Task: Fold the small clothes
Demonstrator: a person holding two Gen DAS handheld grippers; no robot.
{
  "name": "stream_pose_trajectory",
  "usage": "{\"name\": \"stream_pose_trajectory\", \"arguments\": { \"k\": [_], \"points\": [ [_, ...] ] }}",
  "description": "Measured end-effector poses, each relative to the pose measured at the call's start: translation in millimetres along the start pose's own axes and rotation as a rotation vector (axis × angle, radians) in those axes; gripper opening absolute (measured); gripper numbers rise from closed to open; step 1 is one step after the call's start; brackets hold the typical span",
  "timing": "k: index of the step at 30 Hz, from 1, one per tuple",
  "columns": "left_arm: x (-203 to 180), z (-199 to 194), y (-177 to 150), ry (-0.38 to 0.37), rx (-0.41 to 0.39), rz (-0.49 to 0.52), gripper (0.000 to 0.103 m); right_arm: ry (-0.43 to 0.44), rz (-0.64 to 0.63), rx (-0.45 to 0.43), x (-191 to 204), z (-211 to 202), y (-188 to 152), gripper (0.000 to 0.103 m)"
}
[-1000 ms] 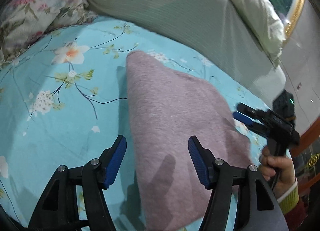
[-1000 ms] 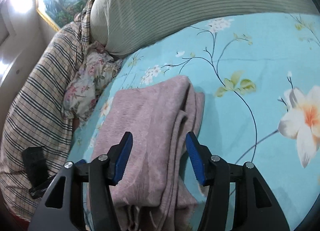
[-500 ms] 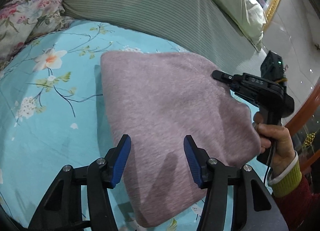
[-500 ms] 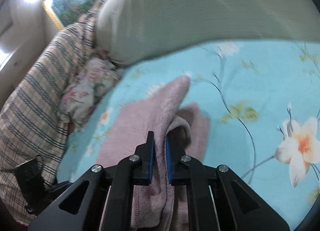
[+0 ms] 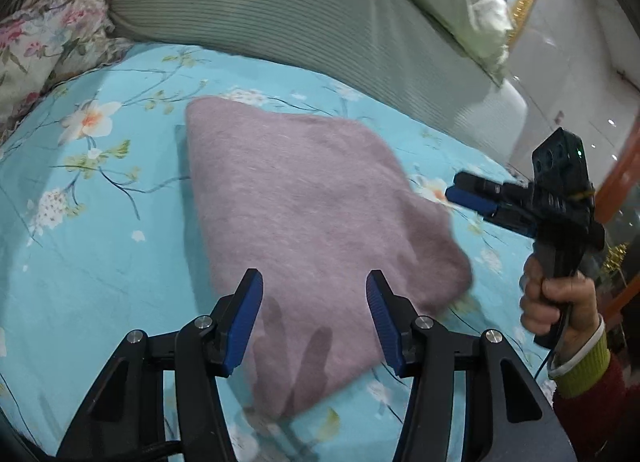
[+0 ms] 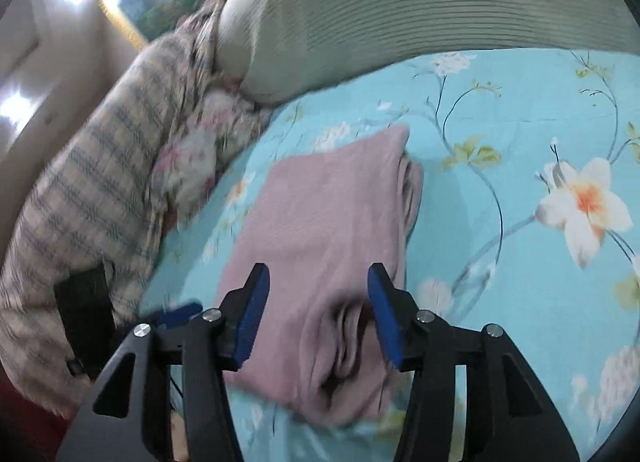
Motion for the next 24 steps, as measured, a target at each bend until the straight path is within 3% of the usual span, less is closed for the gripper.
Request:
{"name": "stream_pose_trajectory", "arguments": {
  "k": [3,5,6,9,11,13,14,17,20,24],
  "points": [
    [-2,5,-18,0.042,0.020,0.049,0.054,-0.056,-0.055,0.076,11,9,-26,0.052],
    [3,12,-29,0.068,0.045,0.057,0.053,-0.072,-0.072,0.162,14,22,-43,0.013],
    [8,14,-33,0.086,0.052,0.057,0.051,-0.059,-0.059,0.162,15,22,-45,0.008],
    [26,16,-39,0.173,0.066,0.064,0.037,0.112,0.034,0.017,28,-2,-28,0.008],
    [37,13,-39,0.200,0.074,0.045,0.039,0.153,0.075,-0.038,26,-14,-24,0.008],
    [43,9,-41,0.186,0.078,0.021,0.039,0.076,0.071,0.008,10,-8,-37,0.008],
    [44,9,-43,0.182,0.082,0.019,0.039,-0.006,0.066,0.062,-3,2,-52,0.008],
    [43,12,-48,0.190,0.092,0.039,0.039,-0.039,0.130,0.149,-25,22,-86,0.009],
    [38,8,-50,0.194,0.094,0.044,0.039,-0.025,0.184,0.116,-29,8,-87,0.011],
    [30,-10,-32,0.175,0.053,0.056,0.037,-0.112,0.119,0.005,-22,-27,-46,0.012]
  ]
}}
Point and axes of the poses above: each gripper's, at about its wrist camera, not at the fingertips, and z roughly the way its jaws point, x to its left, y to its top, the point moved 7 cm from there along z, roughly the way its jaws point, and after that the axes turned 10 degrees about -z, right-handed, at the moved point
